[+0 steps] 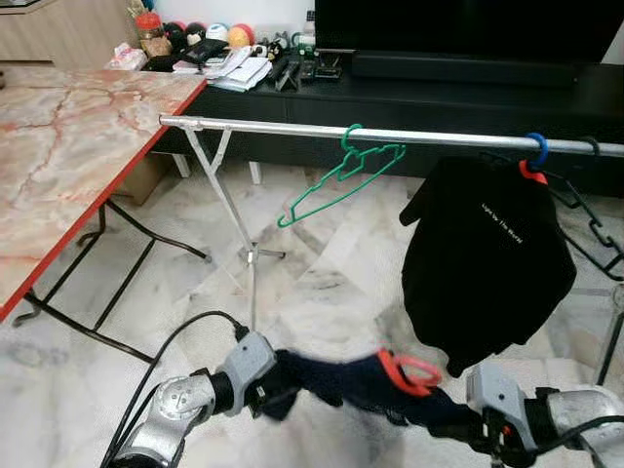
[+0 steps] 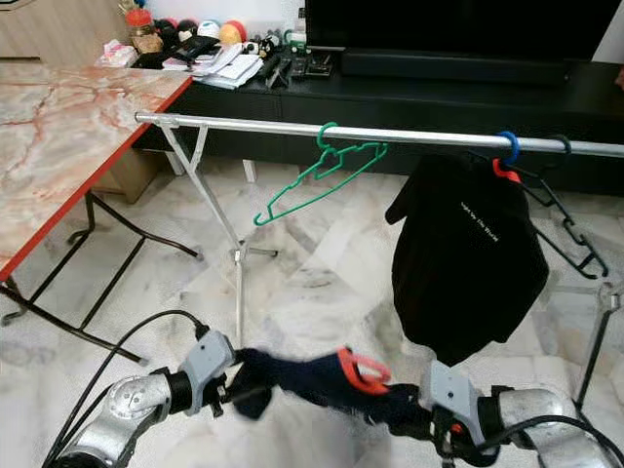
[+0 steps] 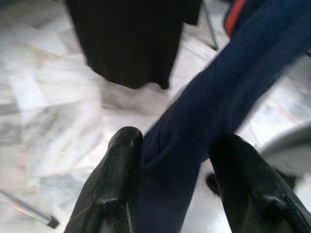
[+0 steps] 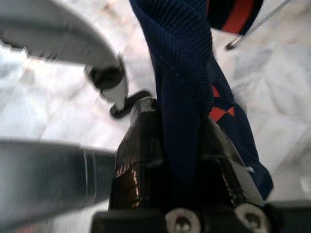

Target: Hang hanger

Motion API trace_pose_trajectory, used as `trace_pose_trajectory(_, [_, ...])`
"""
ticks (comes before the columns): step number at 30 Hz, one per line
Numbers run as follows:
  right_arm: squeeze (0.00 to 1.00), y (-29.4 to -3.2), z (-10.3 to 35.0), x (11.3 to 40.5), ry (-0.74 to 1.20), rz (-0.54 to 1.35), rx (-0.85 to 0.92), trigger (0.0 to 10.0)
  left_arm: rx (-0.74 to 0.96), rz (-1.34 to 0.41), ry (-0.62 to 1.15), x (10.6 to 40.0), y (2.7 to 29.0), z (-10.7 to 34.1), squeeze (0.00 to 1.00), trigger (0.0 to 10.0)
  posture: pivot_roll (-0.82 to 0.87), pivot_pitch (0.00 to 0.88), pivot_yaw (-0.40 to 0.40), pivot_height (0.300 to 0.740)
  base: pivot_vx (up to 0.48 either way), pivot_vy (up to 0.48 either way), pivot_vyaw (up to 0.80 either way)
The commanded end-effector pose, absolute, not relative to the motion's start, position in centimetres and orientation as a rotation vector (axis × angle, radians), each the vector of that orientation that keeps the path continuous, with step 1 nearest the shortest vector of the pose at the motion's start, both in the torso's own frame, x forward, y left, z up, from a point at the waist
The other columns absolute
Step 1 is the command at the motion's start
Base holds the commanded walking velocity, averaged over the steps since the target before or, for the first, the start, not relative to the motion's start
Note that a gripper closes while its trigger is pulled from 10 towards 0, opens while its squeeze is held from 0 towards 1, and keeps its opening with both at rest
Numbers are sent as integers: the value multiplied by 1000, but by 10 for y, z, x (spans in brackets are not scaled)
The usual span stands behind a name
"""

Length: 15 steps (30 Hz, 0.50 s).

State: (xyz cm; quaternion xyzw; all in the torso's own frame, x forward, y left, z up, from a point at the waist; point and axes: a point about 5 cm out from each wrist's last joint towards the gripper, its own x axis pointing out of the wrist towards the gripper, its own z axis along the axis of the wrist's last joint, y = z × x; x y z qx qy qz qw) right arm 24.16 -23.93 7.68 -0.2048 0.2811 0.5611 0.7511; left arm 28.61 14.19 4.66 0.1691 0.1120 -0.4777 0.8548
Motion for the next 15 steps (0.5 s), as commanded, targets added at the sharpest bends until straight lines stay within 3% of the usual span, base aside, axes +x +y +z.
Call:
trace_pose_trajectory(1, [0,-239,81,237,645,1280,-511,10000,407,-1072,243,285,142,50,0,10000,-72,202,67,740,0,0,0])
trace_pose_trajectory(10, [0,-234,88,235,666,1307,-542,10000,519,-1129,331,276,147,37,0,10000,-76,199,54,740,0,0,0])
trace_pose_trajectory(15, [0,-228,94,267,467,1087,-521,10000,433,-998,310,280,151,39,0,10000,-66,189,37,740,0,0,0])
